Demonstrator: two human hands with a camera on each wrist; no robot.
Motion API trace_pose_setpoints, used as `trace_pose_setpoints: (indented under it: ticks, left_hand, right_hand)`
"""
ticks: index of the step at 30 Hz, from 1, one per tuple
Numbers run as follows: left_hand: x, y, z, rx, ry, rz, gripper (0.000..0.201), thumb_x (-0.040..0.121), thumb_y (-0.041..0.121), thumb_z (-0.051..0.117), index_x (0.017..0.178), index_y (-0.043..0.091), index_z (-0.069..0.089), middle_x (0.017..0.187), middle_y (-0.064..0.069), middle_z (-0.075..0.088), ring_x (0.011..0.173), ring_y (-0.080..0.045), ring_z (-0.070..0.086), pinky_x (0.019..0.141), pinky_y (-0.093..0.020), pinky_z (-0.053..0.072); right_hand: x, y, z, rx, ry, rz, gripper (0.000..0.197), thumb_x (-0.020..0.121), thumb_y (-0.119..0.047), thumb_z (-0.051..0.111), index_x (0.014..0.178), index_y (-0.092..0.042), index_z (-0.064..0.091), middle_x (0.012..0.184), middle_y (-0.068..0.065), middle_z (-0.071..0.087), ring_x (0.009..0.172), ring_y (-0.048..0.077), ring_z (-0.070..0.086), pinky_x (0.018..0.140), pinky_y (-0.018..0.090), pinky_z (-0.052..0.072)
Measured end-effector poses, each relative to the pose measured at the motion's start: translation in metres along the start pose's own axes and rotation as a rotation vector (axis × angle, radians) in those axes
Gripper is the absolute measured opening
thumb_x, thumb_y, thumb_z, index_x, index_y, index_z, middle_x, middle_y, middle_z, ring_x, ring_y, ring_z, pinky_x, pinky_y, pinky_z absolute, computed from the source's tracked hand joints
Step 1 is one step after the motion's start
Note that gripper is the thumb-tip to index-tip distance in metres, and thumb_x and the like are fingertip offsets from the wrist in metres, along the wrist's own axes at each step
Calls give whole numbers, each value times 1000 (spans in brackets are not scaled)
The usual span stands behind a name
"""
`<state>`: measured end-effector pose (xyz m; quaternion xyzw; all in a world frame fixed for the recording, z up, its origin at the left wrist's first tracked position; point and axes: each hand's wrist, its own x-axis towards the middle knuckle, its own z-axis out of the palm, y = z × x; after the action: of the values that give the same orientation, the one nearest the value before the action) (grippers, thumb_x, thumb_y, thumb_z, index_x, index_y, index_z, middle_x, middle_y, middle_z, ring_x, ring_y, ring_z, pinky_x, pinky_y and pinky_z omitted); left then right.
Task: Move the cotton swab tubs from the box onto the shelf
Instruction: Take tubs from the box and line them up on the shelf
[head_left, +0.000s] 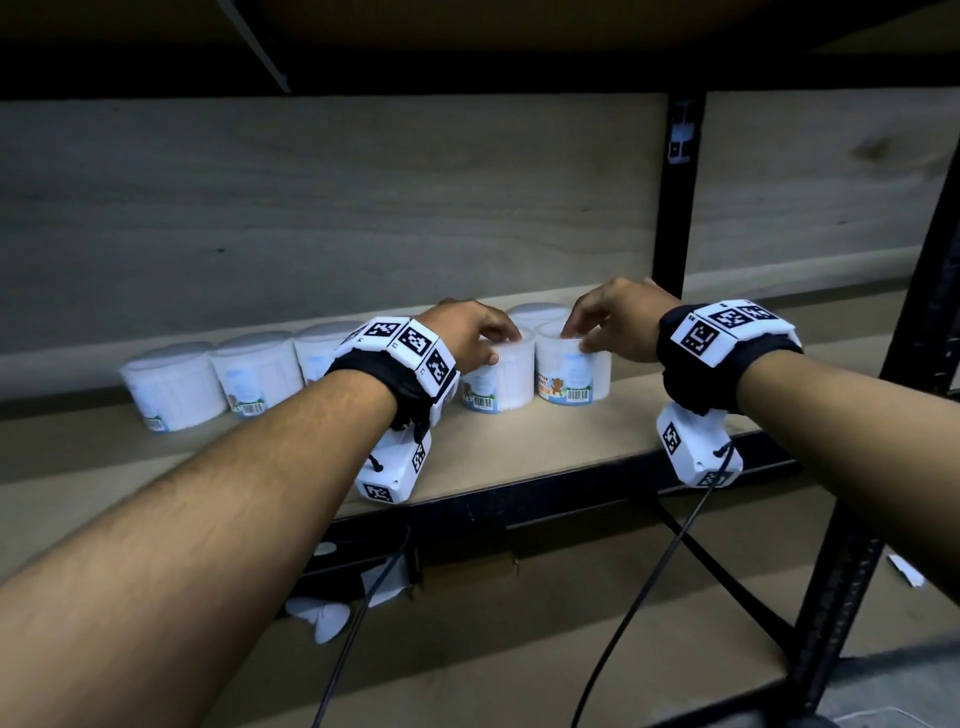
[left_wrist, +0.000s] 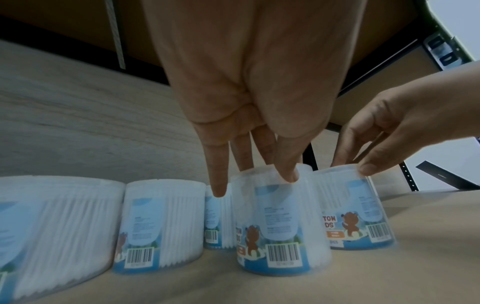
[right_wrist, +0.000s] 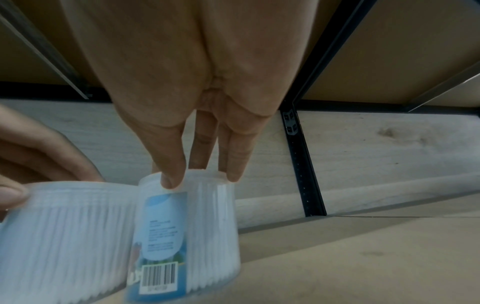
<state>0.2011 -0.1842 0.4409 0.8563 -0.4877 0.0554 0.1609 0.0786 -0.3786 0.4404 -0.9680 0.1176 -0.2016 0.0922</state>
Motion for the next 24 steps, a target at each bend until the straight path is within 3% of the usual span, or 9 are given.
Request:
trace_pose_setpoints:
  ticks: [5, 8, 13, 20, 24]
  left_hand:
    - [-18, 1, 0, 113, -80, -1, 65, 86, 21, 72, 145, 29, 46, 148, 9, 47, 135, -13, 44, 107, -22, 32]
    - [-32, 10, -3, 135, -50, 9, 67, 86, 28, 72, 146, 30, 43, 152, 7, 42, 138, -16, 40, 107, -23, 30]
    - [-60, 29, -12, 92, -13, 32, 59, 85, 31, 74, 139, 30, 51, 144, 9, 51, 124, -14, 52, 89, -15, 30]
    - [-106, 46, -13, 2, -90, 15, 56, 83, 39, 74, 135, 35, 53, 138, 14, 55, 124, -14, 55, 91, -24, 39]
    - [-135, 58, -15, -5, -103, 41, 52, 84, 38, 73, 133, 33, 55, 133, 13, 58, 112, -12, 62, 96, -26, 45]
  right_hand:
    - [-9, -1, -1, -21, -39, -1, 33, 84, -20, 76, 113, -32, 71, 120, -6, 69, 109, 14, 62, 95, 27, 46]
    - [-22, -2, -3, -13, -6, 1, 34, 84, -24, 76, 114, -38, 69, 123, -5, 67, 107, 14, 60, 96, 27, 45]
    - [-53, -14, -20, -19, -28, -4, 35, 84, -27, 76, 117, -36, 68, 123, -3, 67, 111, 17, 63, 103, 34, 45]
    - [-98, -37, -34, -11, -53, -14, 33, 81, -32, 77, 112, -41, 68, 117, -7, 69, 112, 14, 64, 102, 34, 45]
    - [-126, -50, -36, 19, -100, -24, 33, 83, -30, 76, 114, -38, 67, 114, -8, 69, 108, 12, 64, 99, 30, 46]
